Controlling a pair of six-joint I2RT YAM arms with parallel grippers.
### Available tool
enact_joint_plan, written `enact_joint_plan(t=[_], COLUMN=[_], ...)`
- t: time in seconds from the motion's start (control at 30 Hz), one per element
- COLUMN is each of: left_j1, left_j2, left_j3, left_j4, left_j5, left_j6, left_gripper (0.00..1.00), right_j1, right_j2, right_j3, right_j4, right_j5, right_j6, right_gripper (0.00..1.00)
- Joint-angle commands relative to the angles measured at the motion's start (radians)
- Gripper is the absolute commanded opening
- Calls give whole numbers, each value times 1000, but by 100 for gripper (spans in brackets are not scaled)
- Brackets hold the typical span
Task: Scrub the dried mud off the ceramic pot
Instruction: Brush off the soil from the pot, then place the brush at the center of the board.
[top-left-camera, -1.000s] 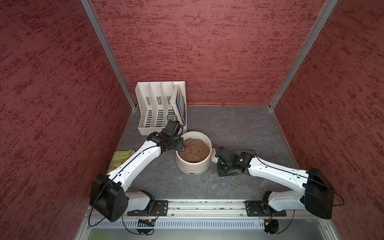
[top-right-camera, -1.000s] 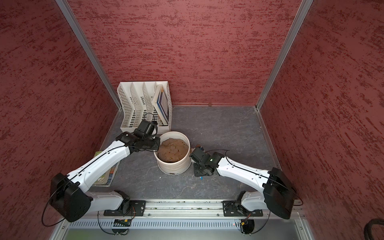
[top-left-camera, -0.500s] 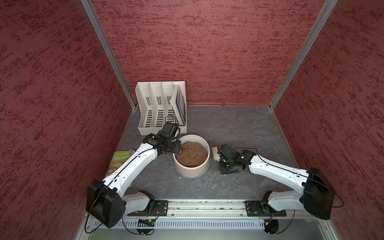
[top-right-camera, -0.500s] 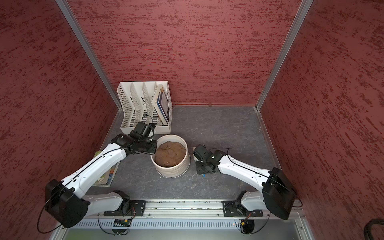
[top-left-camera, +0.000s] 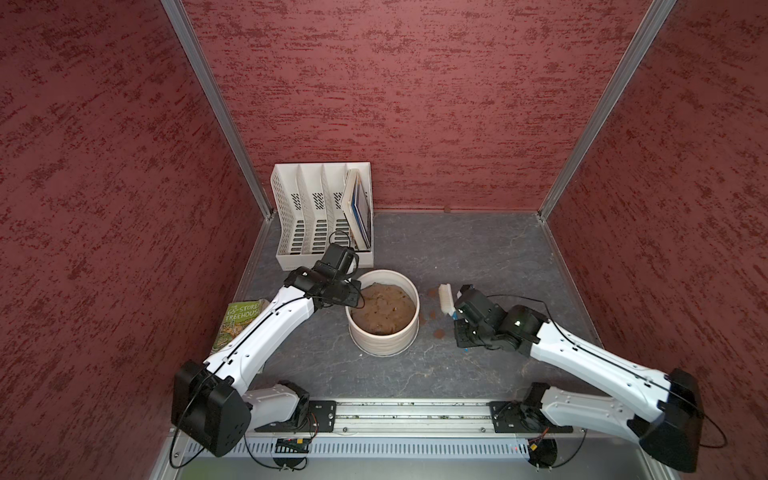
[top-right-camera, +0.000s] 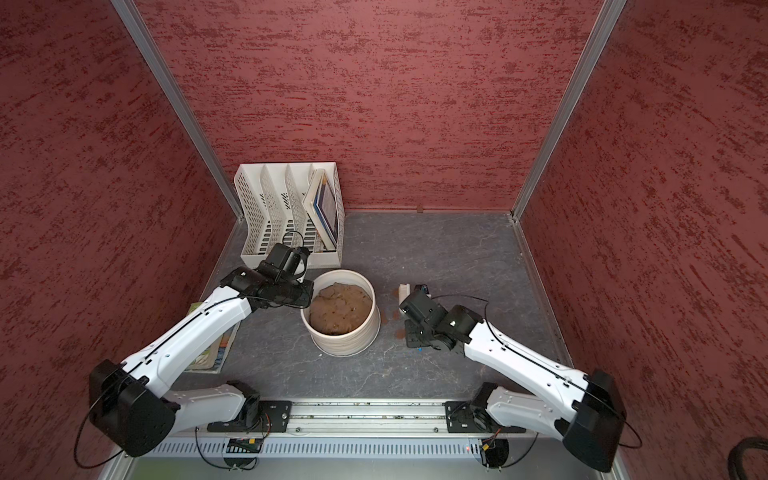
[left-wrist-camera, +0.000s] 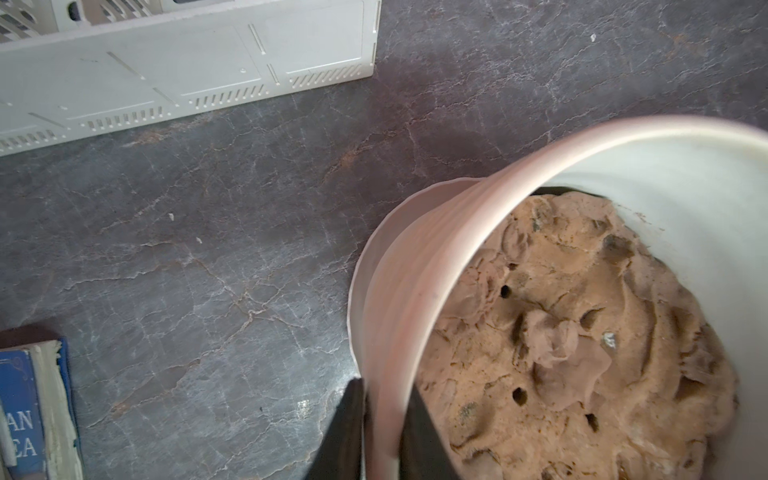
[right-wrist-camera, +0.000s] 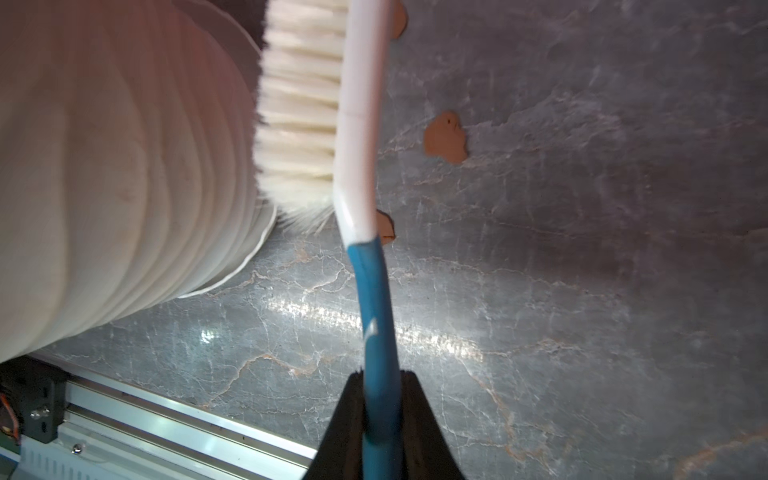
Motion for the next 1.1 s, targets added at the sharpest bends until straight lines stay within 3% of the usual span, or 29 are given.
enact_joint_plan(t=[0.0, 0.3, 0.53, 0.8, 1.07], left_j1=[0, 0, 5, 19, 40], left_j2=[-32, -129, -259, -344, -369], left_j3=[13, -1, -65, -139, -178], left_j4=[31, 115, 135, 162, 152], left_j5=[72, 45, -78, -128, -139], left_j6=[-57, -143, -173, -184, -186], left_gripper=[38, 55, 61, 64, 66], right_j1=[-7, -6, -8, -22, -34], right_j2=[-92, -136, 52, 286, 386], right_j3=[-5, -78, -83, -11, -7], right_j4=[-63, -186, -157, -96, -81], right_j5=[87, 109, 128, 132, 141], right_j6=[59, 161, 159, 45, 36], right_gripper=[0, 0, 0, 0, 0])
